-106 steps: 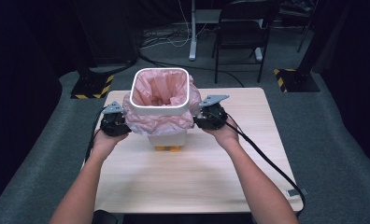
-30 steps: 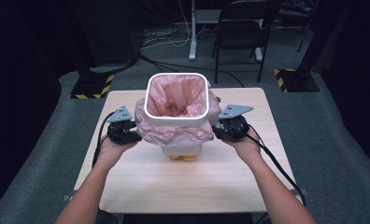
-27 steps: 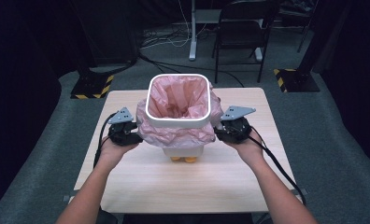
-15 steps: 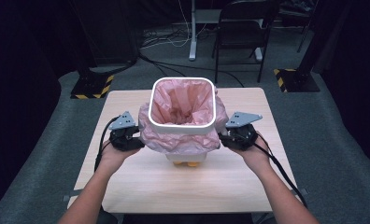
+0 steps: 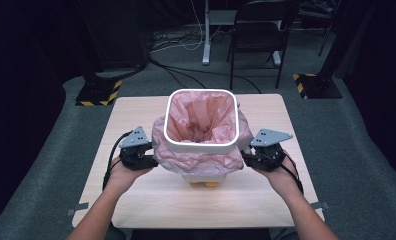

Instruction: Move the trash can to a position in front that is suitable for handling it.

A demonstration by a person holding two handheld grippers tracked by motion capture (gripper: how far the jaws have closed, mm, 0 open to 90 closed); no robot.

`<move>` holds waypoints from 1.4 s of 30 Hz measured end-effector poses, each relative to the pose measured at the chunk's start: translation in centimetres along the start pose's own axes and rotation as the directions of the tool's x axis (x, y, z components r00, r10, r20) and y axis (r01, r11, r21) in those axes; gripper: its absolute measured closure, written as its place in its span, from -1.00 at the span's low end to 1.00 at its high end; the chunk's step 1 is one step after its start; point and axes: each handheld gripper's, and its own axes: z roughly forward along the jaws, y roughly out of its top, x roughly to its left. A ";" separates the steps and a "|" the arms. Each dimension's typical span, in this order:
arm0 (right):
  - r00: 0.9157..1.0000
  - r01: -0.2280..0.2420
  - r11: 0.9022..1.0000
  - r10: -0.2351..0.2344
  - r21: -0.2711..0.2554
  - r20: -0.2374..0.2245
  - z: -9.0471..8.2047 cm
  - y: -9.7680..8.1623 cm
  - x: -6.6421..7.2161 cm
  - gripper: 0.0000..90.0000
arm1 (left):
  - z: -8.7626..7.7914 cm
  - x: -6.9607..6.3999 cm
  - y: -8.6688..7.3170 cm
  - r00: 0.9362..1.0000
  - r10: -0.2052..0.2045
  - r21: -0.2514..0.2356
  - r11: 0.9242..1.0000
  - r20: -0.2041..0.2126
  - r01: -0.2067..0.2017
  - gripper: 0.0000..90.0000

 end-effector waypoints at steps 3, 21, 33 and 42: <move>1.000 0.002 1.000 -0.002 0.004 -0.002 -0.2 -0.3 0.3 0.42 | -0.1 -0.4 -0.2 1.000 0.001 0.000 1.000 0.003 -0.001 0.35; 1.000 -0.018 1.000 0.018 -0.001 -0.021 -0.1 -1.9 1.8 0.42 | -0.3 -1.6 -2.5 1.000 -0.017 0.006 1.000 0.018 0.017 0.34; 0.998 -0.047 0.999 0.046 -0.022 -0.040 -0.5 -3.1 2.5 0.41 | -0.3 -1.9 -3.5 0.997 -0.050 -0.038 0.998 0.055 0.052 0.34; 0.996 -0.069 0.997 0.067 -0.030 -0.055 -1.0 -3.4 2.8 0.41 | -0.6 -2.5 -3.5 0.996 -0.052 -0.038 0.998 0.069 0.054 0.34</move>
